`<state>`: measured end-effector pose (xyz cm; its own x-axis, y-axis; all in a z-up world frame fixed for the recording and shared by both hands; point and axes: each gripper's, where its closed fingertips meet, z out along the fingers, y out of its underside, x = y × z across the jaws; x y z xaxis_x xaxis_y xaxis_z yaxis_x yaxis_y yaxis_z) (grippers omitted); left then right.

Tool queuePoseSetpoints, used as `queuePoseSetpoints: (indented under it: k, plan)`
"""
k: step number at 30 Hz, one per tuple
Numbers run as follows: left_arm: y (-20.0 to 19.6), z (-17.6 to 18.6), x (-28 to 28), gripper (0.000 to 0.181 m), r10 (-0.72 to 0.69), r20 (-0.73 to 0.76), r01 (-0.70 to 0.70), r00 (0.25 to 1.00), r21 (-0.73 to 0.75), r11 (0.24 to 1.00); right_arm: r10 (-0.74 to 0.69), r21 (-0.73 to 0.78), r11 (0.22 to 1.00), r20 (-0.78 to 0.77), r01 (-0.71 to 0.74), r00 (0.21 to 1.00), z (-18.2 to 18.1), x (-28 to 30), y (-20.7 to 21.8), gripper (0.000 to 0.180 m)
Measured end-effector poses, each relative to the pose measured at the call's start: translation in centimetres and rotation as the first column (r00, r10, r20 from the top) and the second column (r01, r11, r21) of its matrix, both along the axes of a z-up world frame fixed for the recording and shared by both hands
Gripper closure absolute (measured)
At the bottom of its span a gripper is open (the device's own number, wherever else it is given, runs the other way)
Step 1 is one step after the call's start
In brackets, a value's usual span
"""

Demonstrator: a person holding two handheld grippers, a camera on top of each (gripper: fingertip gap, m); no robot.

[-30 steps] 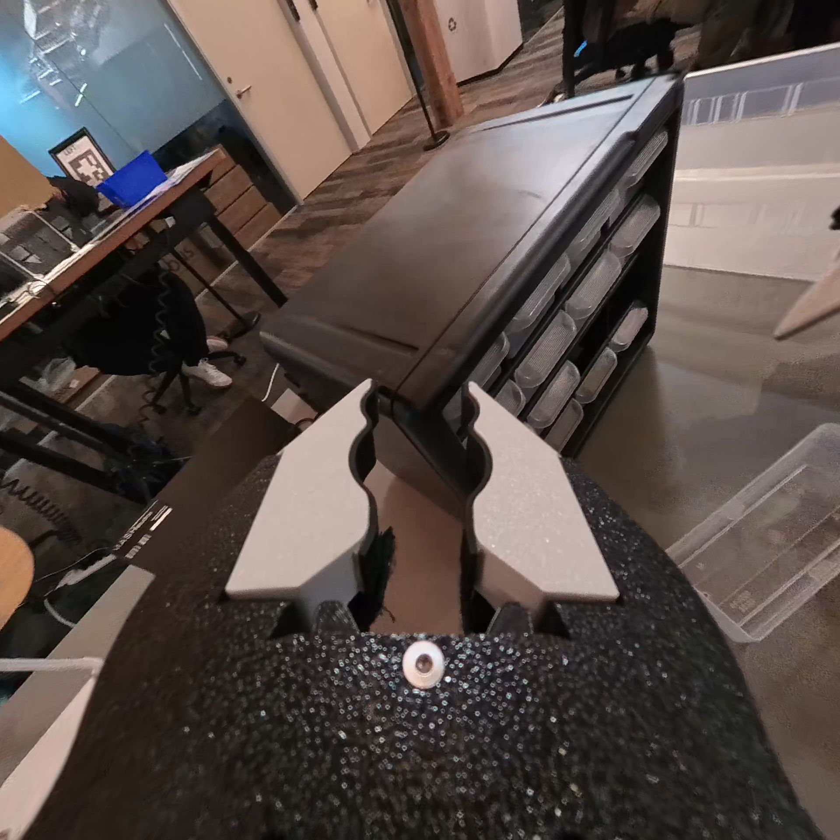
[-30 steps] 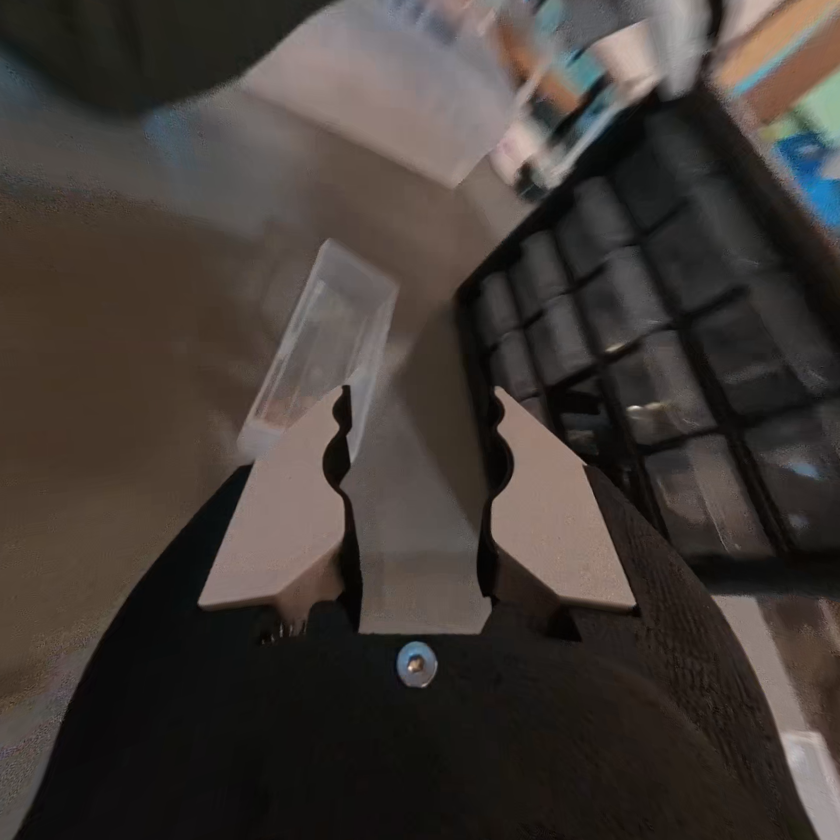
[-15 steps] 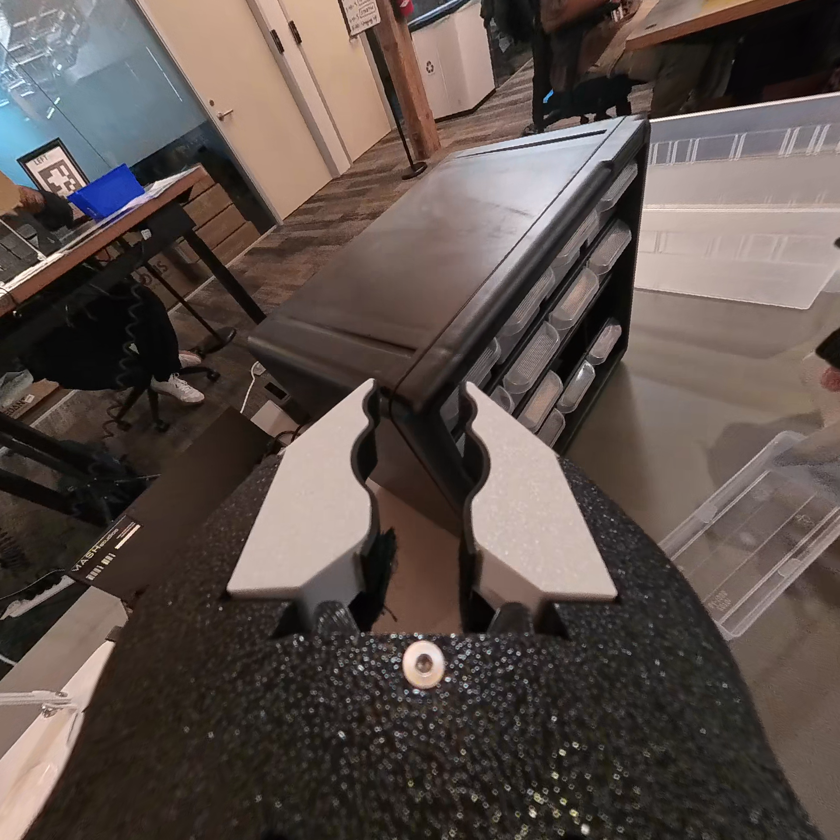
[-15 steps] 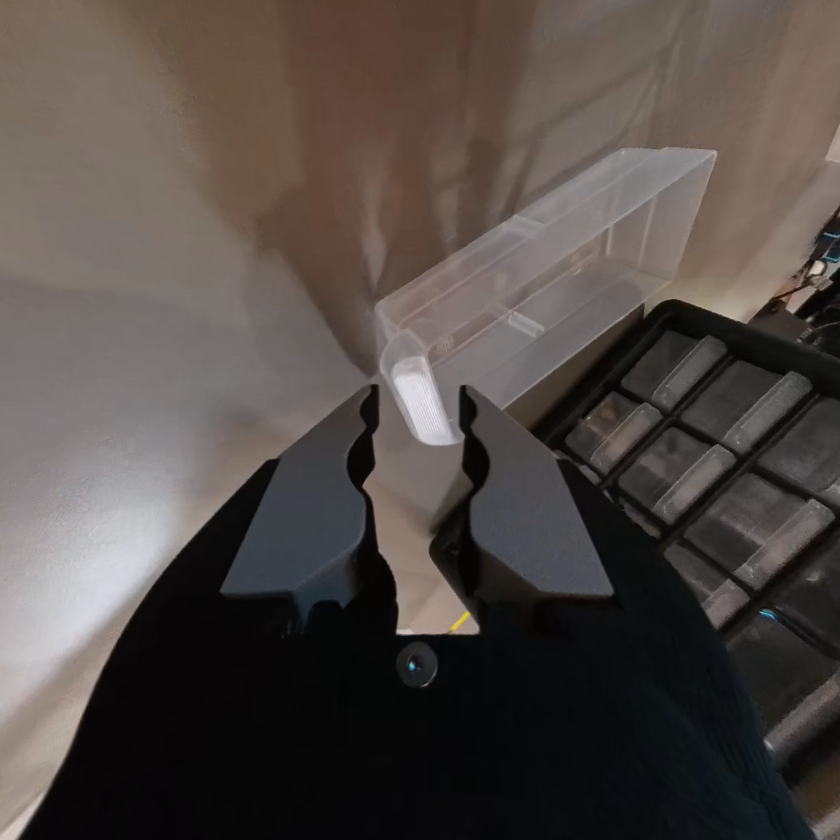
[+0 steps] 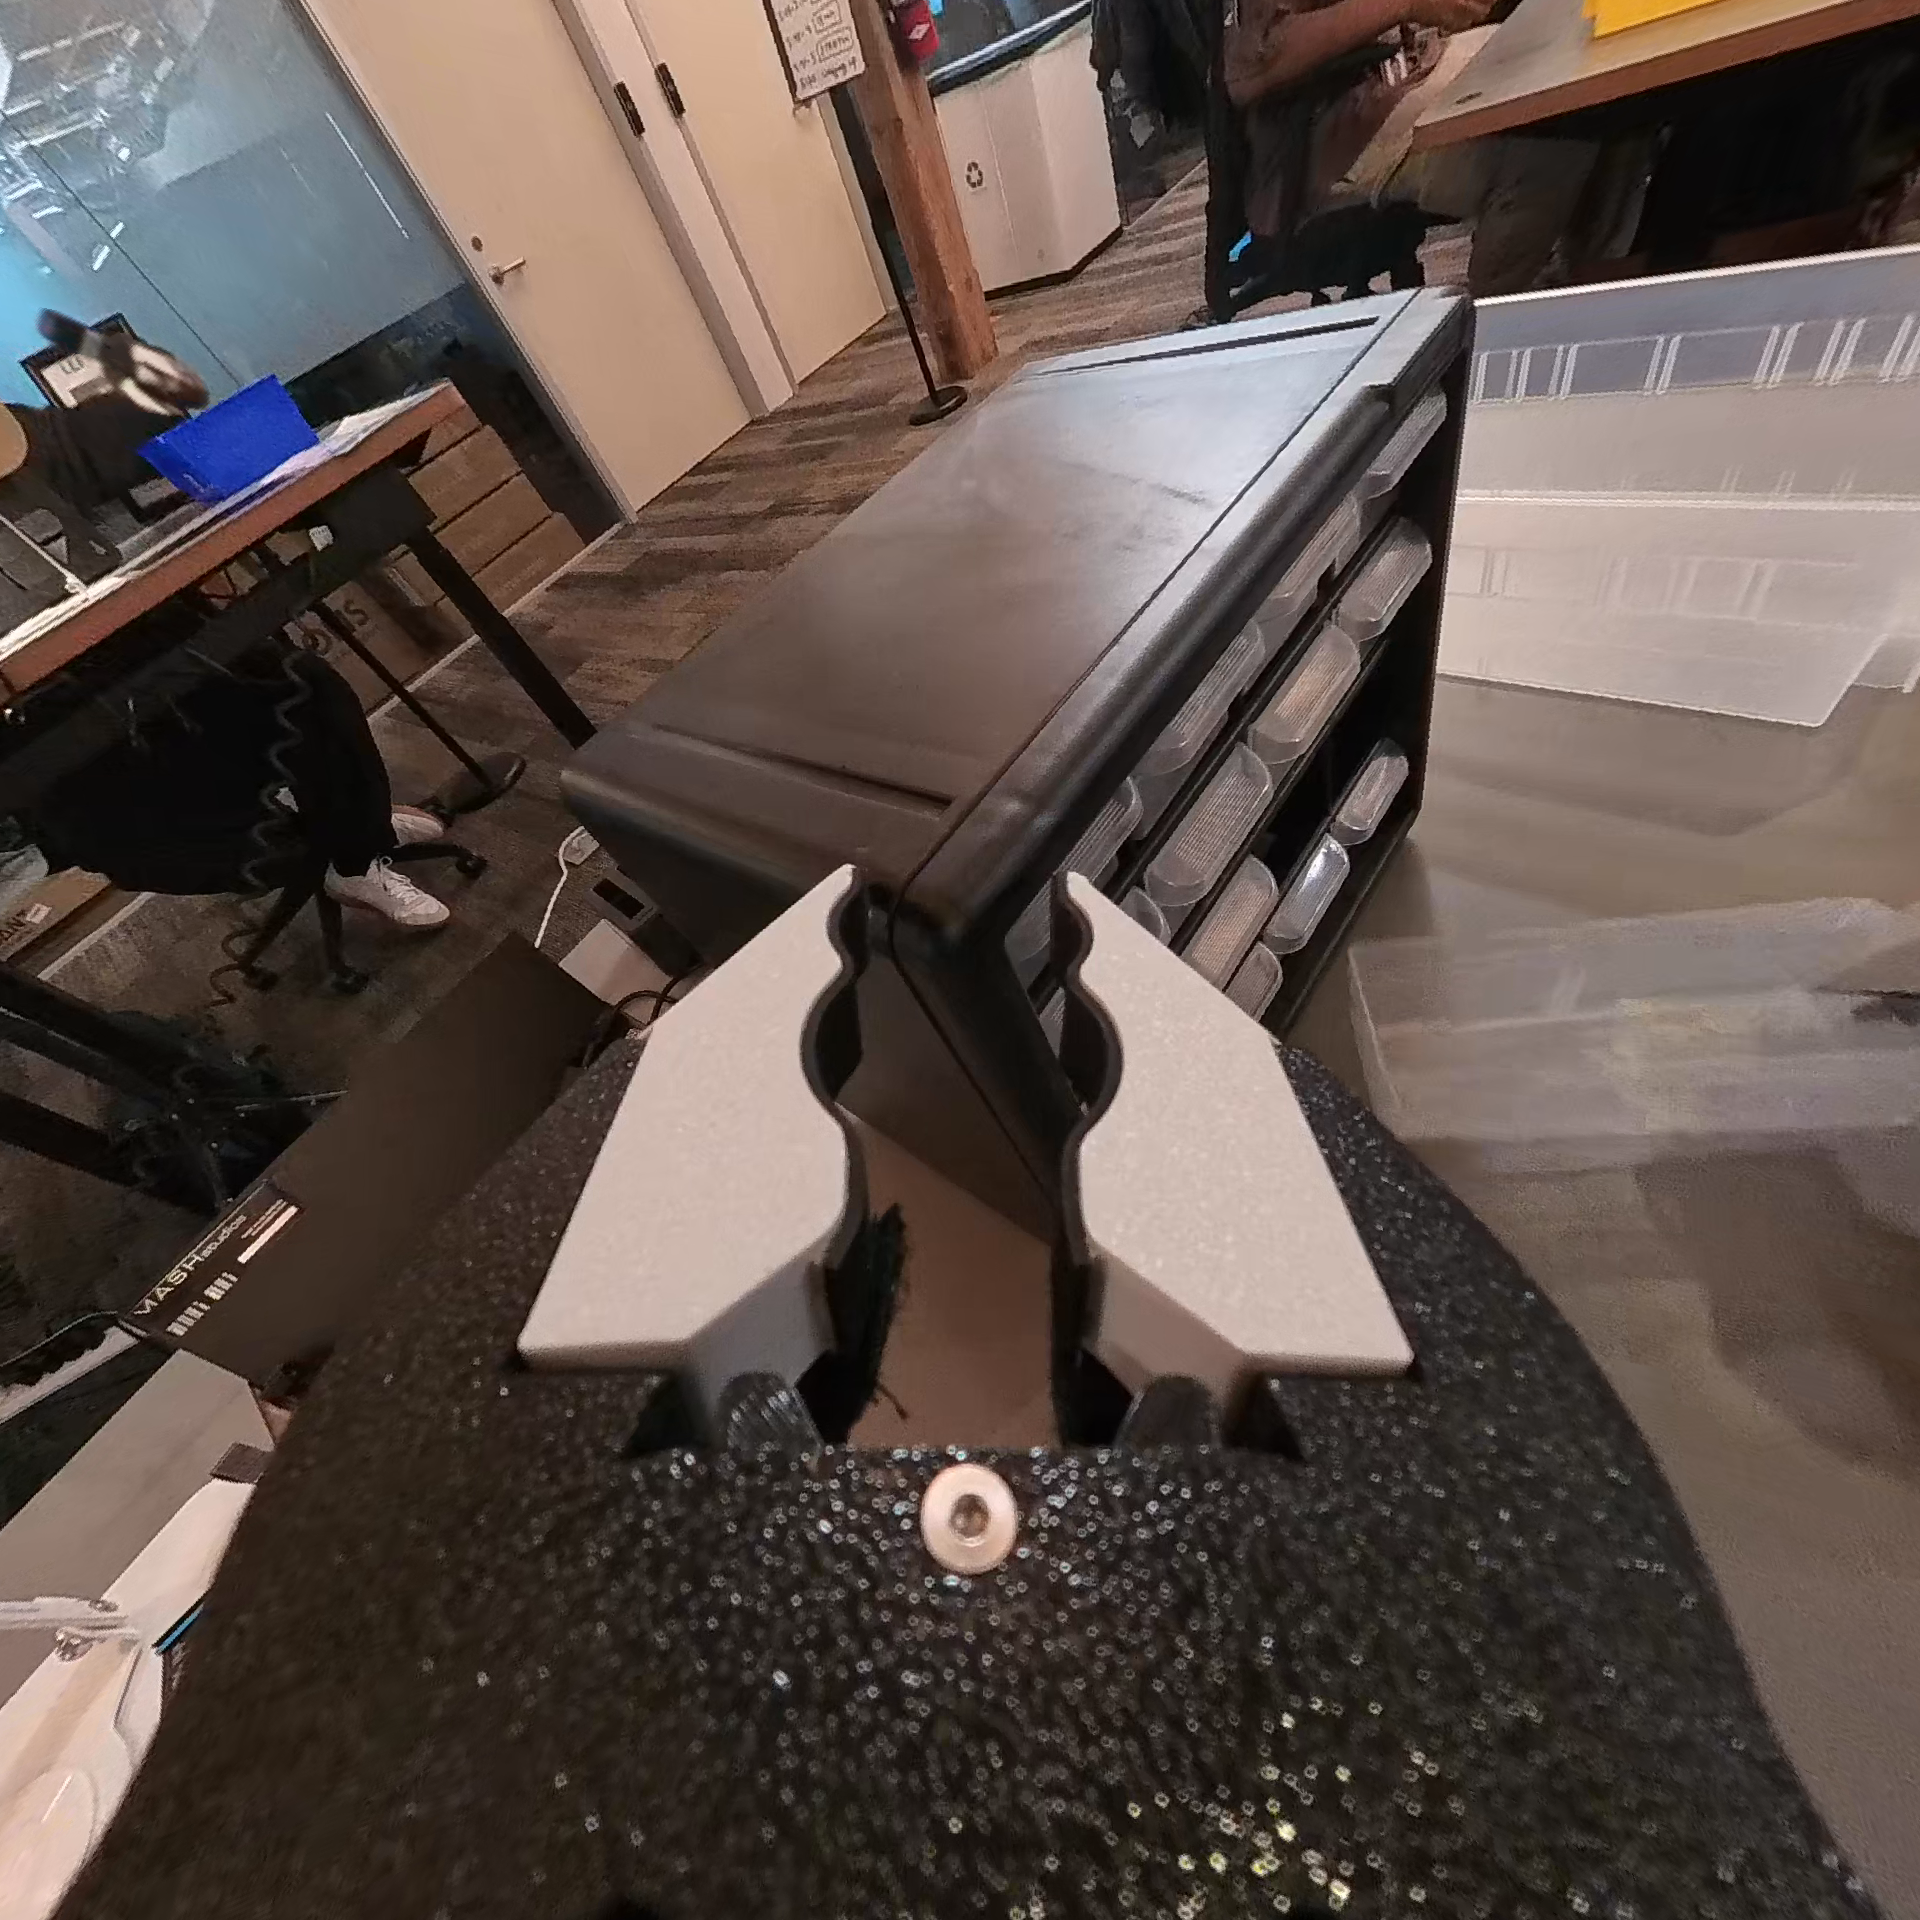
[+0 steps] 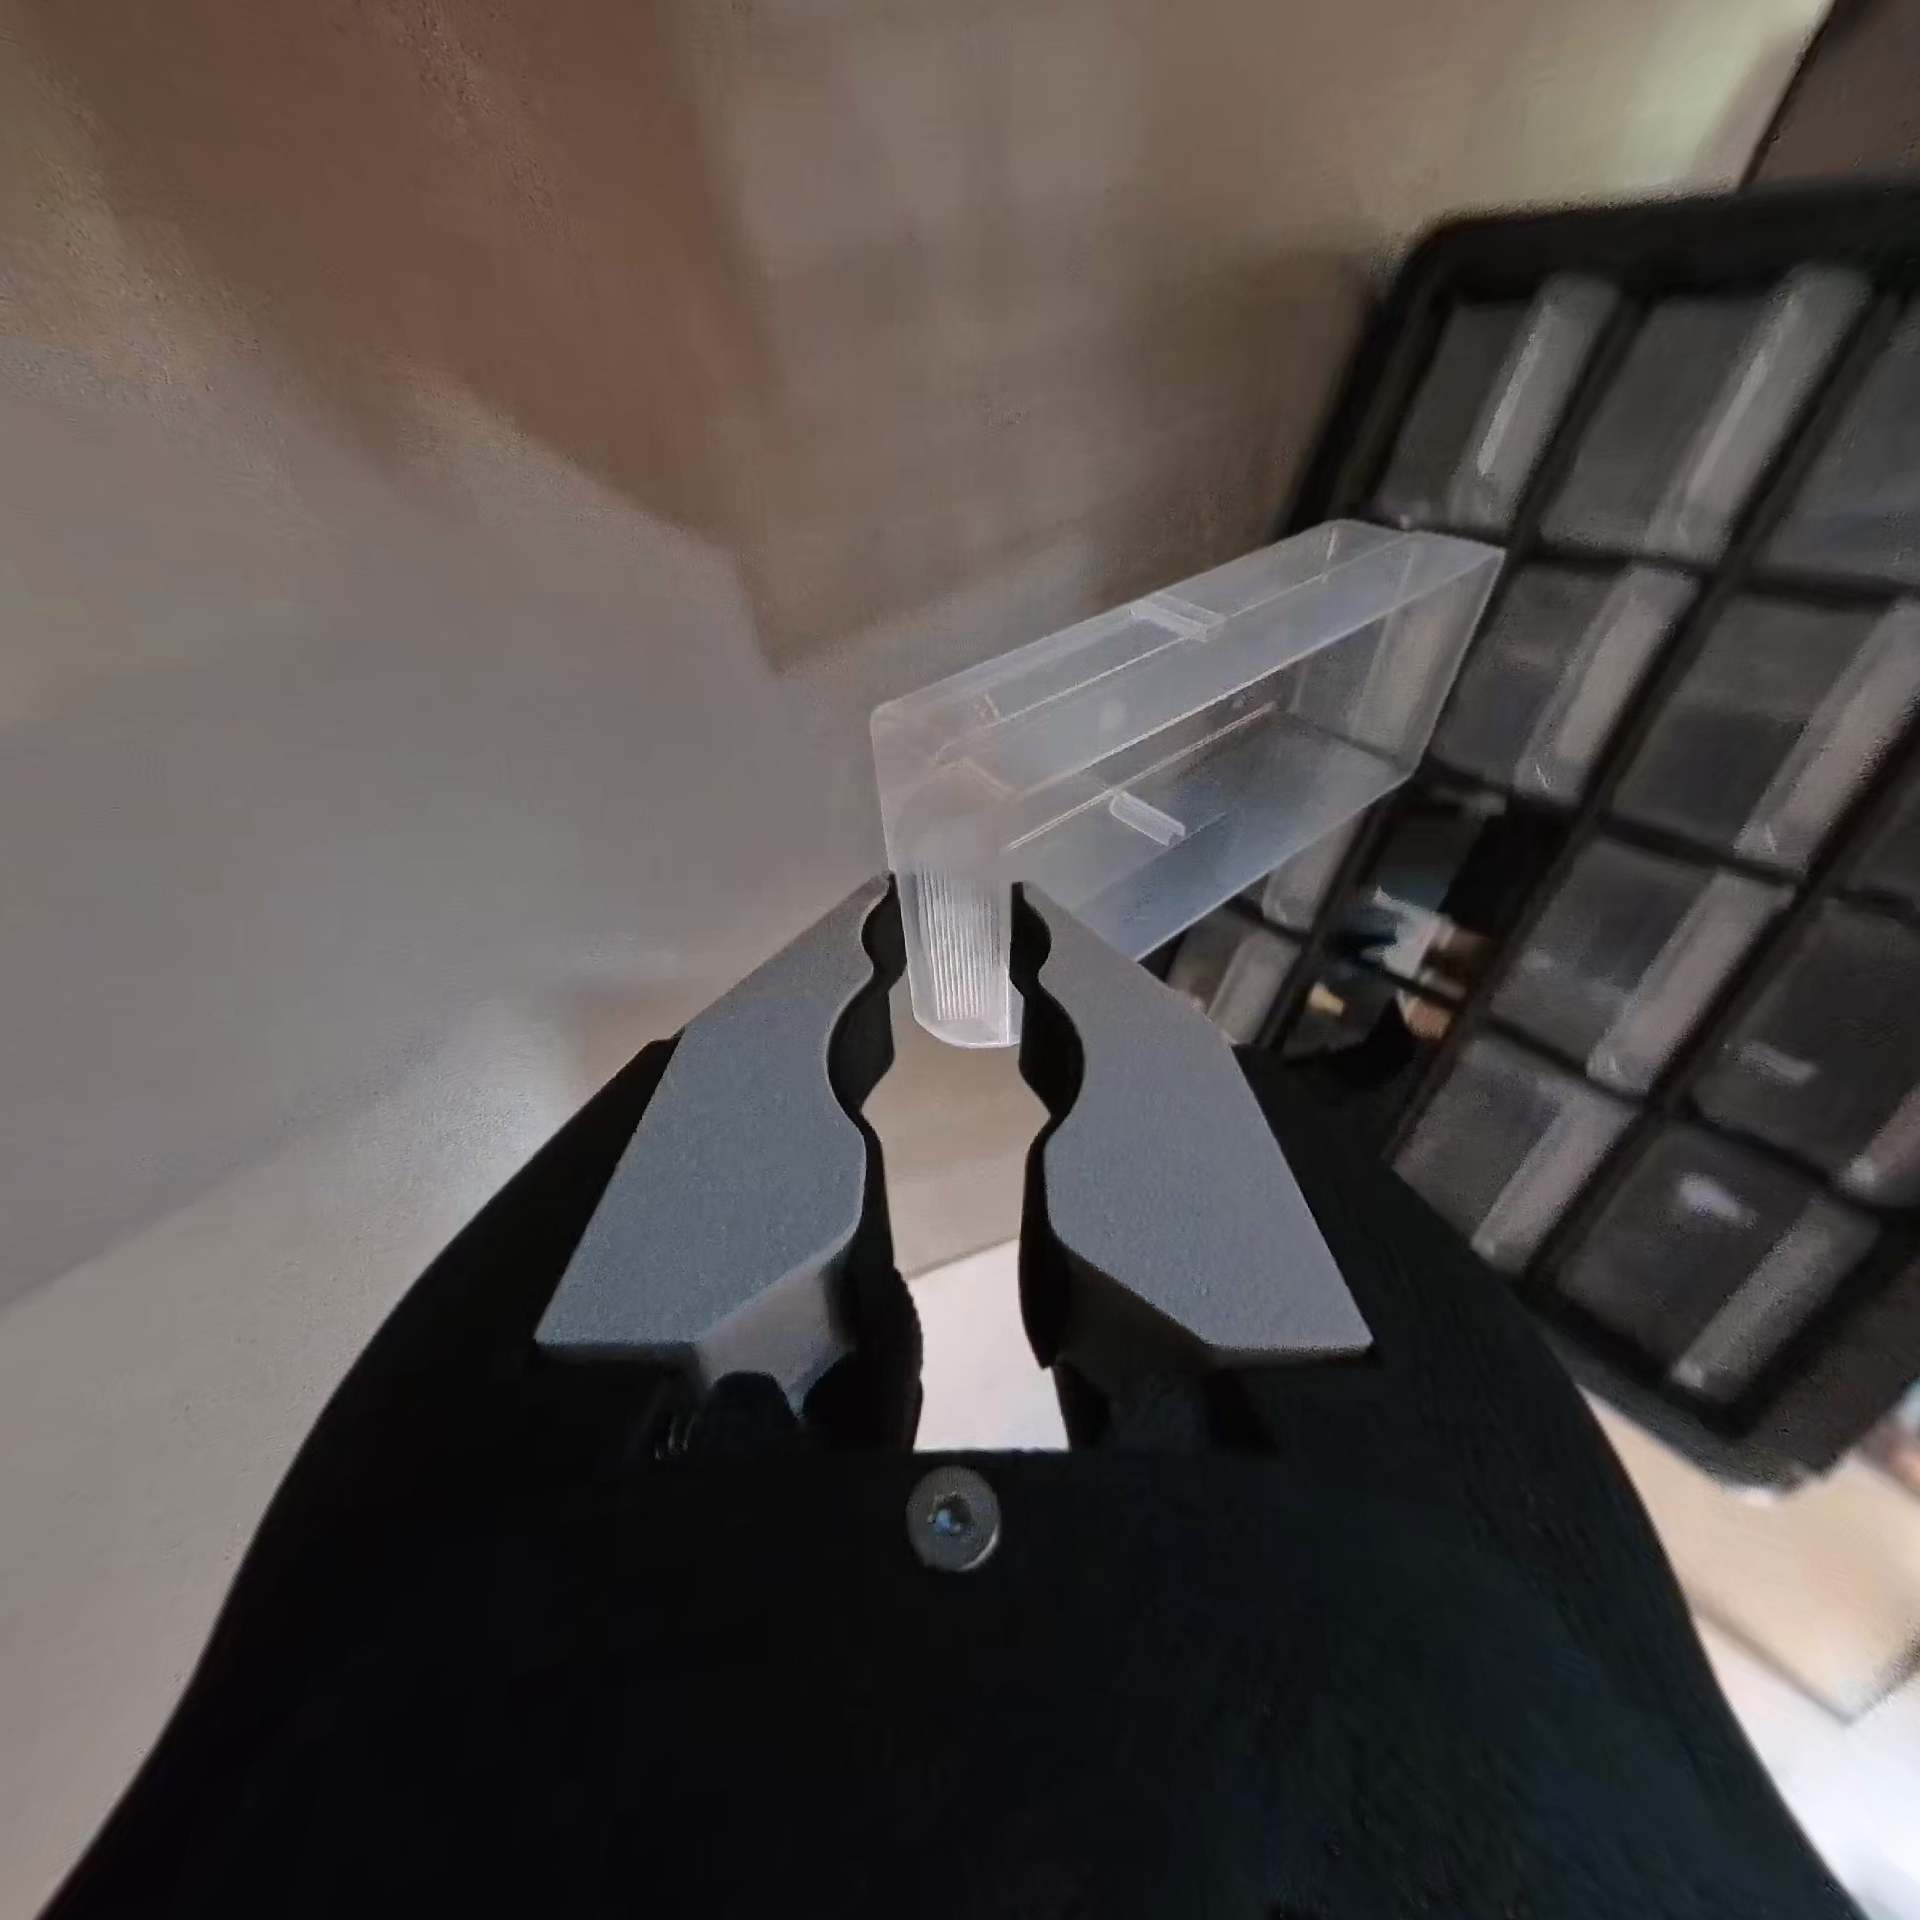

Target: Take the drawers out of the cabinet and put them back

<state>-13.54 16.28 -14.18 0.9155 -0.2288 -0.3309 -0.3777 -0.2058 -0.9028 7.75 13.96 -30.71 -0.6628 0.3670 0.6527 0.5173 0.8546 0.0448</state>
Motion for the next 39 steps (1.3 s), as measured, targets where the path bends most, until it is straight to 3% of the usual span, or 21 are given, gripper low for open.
queuePoseSetpoints:
  k: [1, 6, 12, 39]
  plan:
    - [0.0, 0.0, 0.0, 0.149, 0.001, 0.0, -0.001, 1.0, 0.0, 1.0, -0.056, -0.018, 0.998, -0.011, 0.056, 0.998, 0.6, -0.1, 0.2, 0.161]
    - [0.0, 0.0, 0.0, 0.149, 0.002, 0.003, -0.002, 1.0, 0.001, 1.0, -0.189, -0.056, 0.981, -0.045, 0.187, 0.981, 2.8, -0.5, 0.8, 0.162]
    - [0.0, 0.0, 0.0, 0.148, 0.004, -0.001, -0.004, 1.0, -0.001, 1.0, -0.313, -0.06, 0.948, 0.012, 0.313, 0.95, 2.7, 0.1, 2.4, 0.161]
    - [0.0, 0.0, 0.1, 0.147, 0.009, -0.008, -0.009, 1.0, -0.005, 1.0, -0.425, -0.049, 0.897, 0.178, 0.439, 0.888, 4.5, -1.4, 1.8, 0.162]
